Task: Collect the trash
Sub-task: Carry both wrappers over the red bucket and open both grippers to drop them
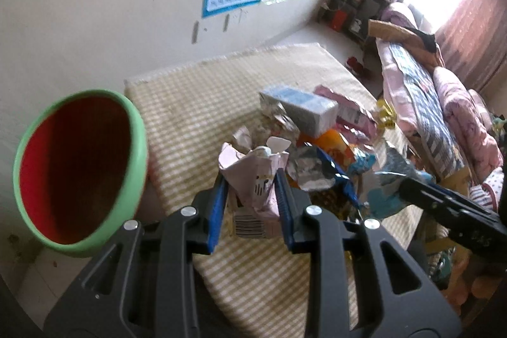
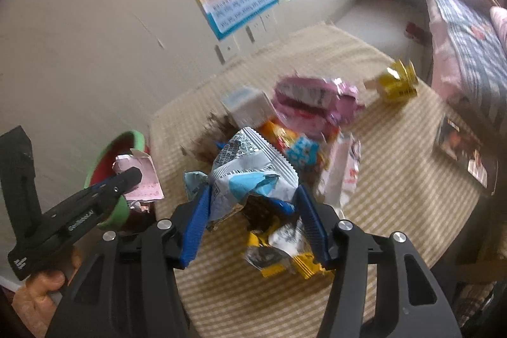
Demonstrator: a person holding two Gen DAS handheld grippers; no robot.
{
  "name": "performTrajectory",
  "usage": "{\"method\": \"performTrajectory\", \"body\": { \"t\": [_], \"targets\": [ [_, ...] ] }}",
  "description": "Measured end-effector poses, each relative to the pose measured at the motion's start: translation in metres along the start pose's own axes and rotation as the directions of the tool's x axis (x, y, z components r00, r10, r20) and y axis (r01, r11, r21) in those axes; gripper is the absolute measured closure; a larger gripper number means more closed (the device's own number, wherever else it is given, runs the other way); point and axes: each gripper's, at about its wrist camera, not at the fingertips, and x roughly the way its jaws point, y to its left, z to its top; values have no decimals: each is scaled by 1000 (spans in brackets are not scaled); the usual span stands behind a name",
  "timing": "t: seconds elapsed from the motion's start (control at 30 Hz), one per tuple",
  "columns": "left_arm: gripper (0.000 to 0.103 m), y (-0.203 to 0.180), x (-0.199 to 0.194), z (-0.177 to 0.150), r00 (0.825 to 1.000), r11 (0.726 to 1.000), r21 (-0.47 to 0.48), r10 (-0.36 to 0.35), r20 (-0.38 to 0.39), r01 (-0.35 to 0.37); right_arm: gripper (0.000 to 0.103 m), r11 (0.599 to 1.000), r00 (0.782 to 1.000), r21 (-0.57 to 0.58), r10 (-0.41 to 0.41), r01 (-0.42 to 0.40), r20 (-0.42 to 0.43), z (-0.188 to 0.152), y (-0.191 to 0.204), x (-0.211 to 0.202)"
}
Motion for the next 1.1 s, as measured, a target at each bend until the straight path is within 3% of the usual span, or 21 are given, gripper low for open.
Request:
{"method": "performTrajectory", "body": {
  "t": [0.27,0.53,0.83,1.1],
  "targets": [
    [74,50,-24,8,989,990,-73,125,76,-119,49,996,998,-71,51,-53,-22,7,37,11],
    [74,125,-31,-5,969,952,-209,239,56,-223,49,968,981,-187,145,-168,-133,-3,109,53],
    [74,175,-51,-21,953,912,-311,297,55,-267,47,900,961,-353,200,-258,-191,12,210,108],
    [74,207,-56,-36,947,881,-381,319,36,-282,45,862,960,-435,184,-261,-211,7,248,130]
  ]
}}
